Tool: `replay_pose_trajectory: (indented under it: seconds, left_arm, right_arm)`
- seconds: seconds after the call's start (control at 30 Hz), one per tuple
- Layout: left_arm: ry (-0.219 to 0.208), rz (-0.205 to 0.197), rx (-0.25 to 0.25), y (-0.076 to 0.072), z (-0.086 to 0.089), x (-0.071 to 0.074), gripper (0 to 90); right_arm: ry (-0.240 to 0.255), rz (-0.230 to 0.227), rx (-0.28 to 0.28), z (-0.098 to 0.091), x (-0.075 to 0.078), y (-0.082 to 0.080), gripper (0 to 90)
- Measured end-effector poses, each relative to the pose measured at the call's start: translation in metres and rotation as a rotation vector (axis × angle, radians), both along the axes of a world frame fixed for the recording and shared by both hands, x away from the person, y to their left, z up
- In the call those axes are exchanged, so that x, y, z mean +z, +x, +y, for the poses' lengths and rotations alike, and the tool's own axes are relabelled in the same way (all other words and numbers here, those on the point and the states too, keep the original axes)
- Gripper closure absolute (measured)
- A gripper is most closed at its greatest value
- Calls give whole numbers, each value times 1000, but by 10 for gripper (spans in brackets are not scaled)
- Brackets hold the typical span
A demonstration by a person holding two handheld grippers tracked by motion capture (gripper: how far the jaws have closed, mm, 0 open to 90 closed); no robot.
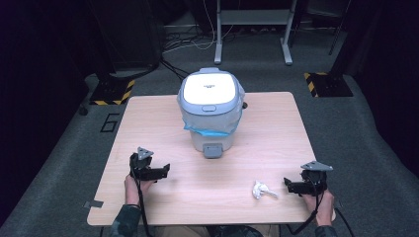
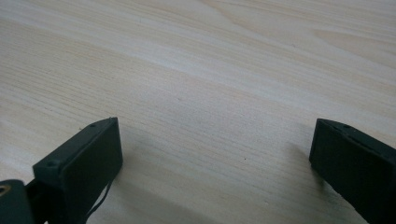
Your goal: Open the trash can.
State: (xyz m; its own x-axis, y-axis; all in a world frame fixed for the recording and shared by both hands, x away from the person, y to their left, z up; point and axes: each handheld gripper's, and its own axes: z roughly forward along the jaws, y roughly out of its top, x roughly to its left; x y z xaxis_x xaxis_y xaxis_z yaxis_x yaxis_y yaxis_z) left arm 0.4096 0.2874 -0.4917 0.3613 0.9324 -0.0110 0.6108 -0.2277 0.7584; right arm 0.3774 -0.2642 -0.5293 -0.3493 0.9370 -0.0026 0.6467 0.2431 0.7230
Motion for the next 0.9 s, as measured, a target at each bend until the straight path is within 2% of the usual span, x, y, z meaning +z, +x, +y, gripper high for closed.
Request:
replay_pose_trajectory:
  seconds: [0.27, 0.47, 0.57, 0.8, 0.9]
  left_arm:
    - [-10, -8, -35, 8, -11, 6, 47]
    - [-2, -9, -63, 15, -22, 10, 44]
    - [5, 3, -85, 18, -28, 13, 33]
    - [11, 12, -138, 26, -47, 14, 18]
    - [-4, 9, -146, 29, -55, 14, 9]
  right_arm:
    - [0, 0, -1, 0, 0, 0, 14]
    - [-5, 1, -4, 0, 0, 0, 12]
    - [-1, 2, -2, 0, 0, 0, 12]
    - [-2, 2, -2, 0, 0, 0, 12]
    - [-1, 2, -2, 0, 0, 0, 12]
